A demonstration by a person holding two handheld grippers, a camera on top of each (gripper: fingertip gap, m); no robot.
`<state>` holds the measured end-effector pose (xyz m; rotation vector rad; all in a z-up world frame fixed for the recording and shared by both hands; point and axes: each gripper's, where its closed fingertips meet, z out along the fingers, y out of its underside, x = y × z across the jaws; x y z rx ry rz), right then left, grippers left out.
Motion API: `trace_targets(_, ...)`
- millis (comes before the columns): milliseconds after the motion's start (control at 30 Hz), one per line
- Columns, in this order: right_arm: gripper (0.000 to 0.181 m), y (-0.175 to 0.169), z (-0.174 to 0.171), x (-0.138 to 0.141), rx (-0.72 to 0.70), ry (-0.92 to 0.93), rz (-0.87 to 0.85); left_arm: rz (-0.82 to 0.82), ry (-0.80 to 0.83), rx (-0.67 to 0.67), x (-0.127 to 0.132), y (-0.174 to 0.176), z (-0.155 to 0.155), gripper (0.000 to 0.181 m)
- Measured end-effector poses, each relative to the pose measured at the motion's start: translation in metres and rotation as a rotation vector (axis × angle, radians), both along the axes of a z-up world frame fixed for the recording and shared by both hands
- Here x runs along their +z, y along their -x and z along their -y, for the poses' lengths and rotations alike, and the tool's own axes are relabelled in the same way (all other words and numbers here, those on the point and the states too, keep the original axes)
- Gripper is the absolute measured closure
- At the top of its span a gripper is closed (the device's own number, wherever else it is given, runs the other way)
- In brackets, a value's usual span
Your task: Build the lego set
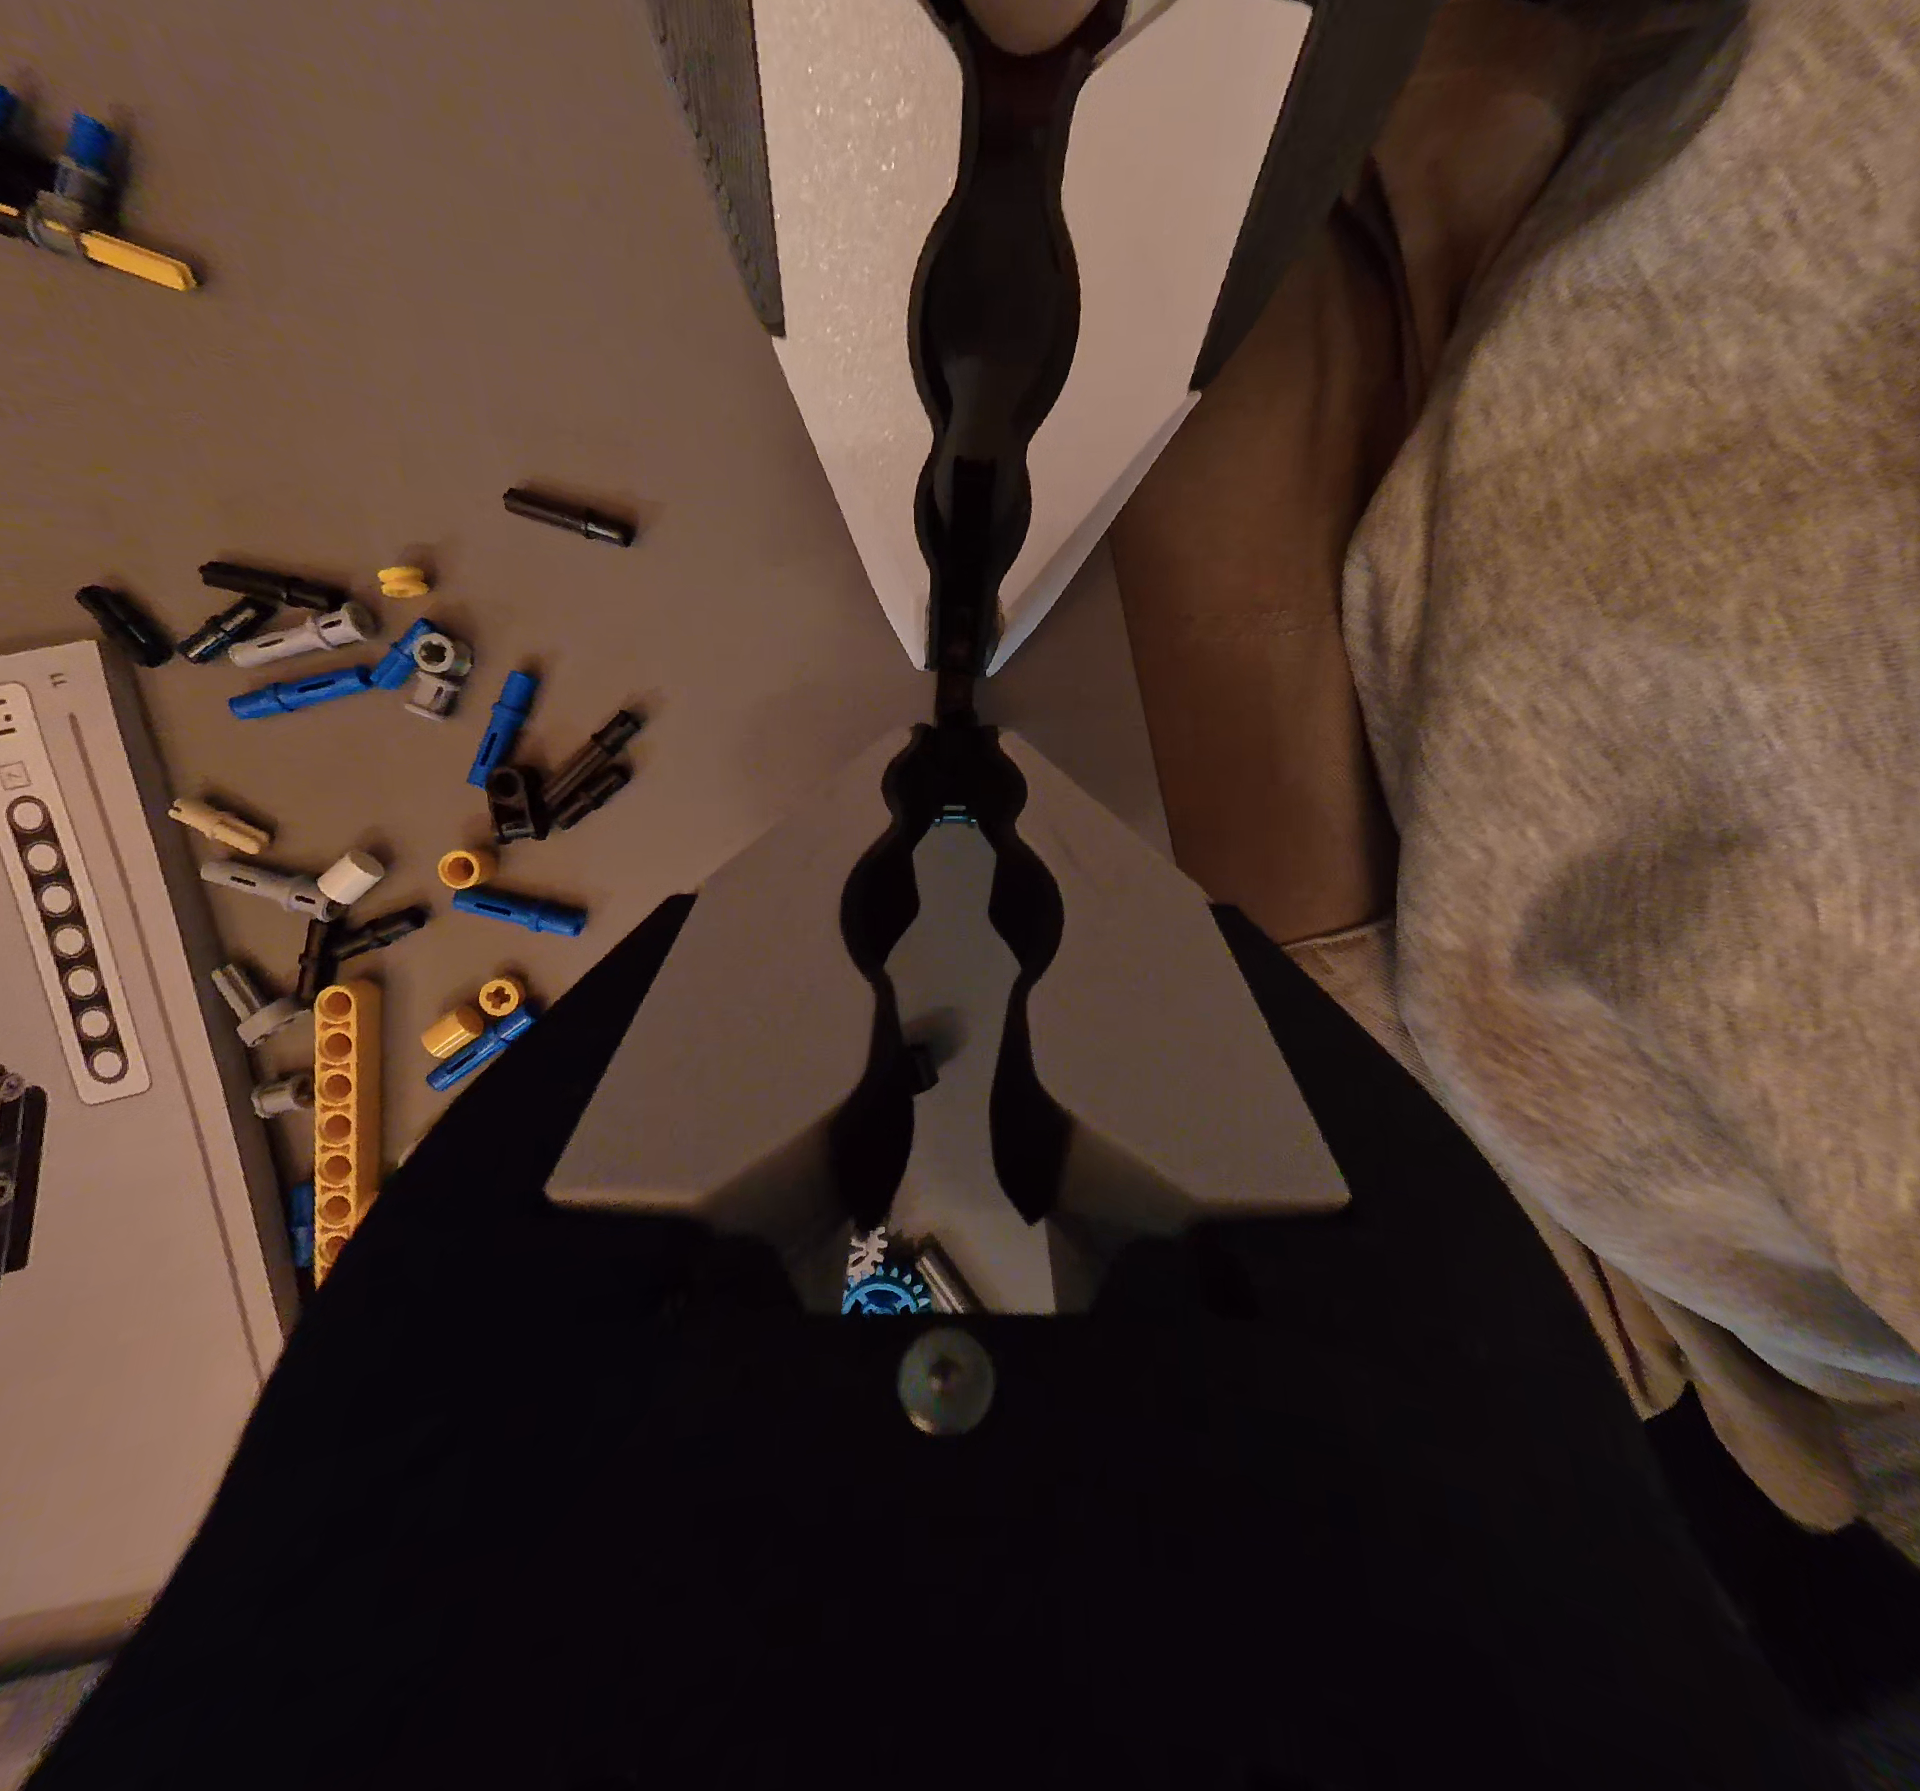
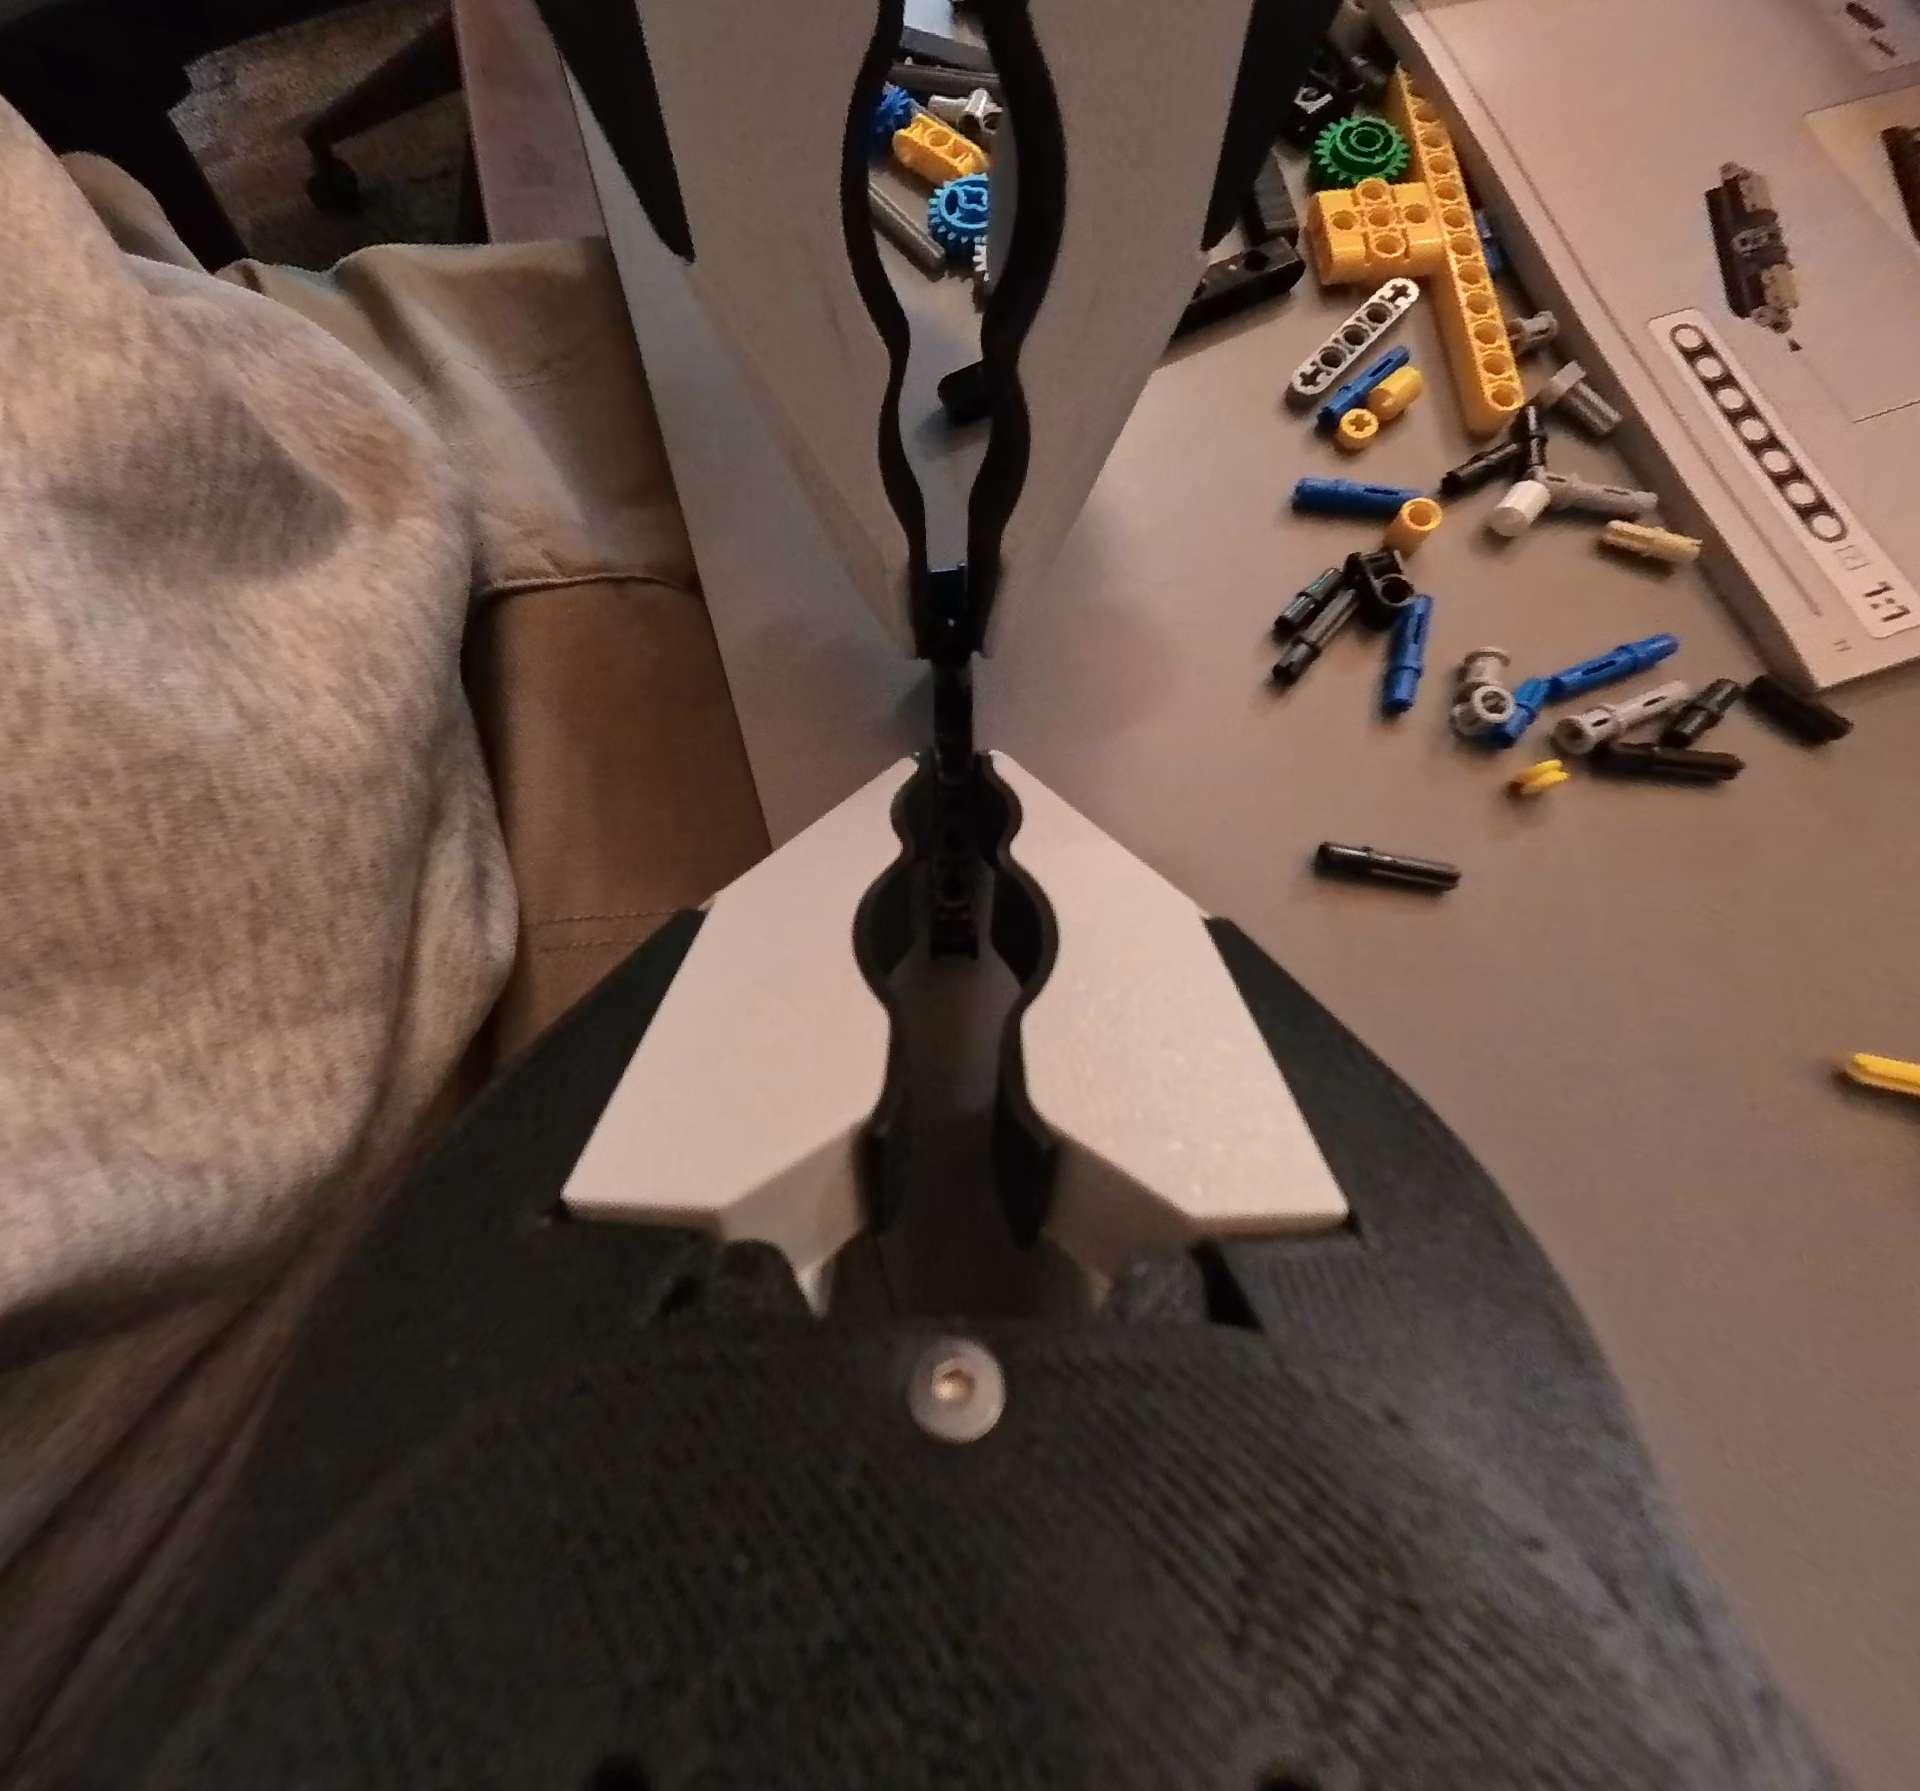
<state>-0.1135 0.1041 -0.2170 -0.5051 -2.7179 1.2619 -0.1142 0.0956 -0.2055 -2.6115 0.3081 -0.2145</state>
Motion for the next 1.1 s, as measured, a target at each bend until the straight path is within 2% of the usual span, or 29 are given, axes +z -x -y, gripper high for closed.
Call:
trace_targets(33,0.175,0.0000,0.0000,-0.0001,0.000,0.000,0.001,-0.001,0.001,-0.005,-0.0001,0.0000,0.0001,0.172)
trace_targets(300,0.175,0.0001,0.0000,-0.0003,0.000,0.001,0.002,-0.002,0.030,-0.045,-0.0006,-0.0002,0.0004,0.172)
trace_targets(867,0.175,0.0002,0.0001,-0.0006,-0.003,0.003,0.007,0.082,-0.023,-0.014,-0.0014,-0.0018,0.0002,0.171)
trace_targets(1100,0.175,0.0006,0.0002,-0.0005,-0.007,0.005,0.006,0.047,-0.067,0.016,-0.0003,-0.0026,-0.0004,0.170)
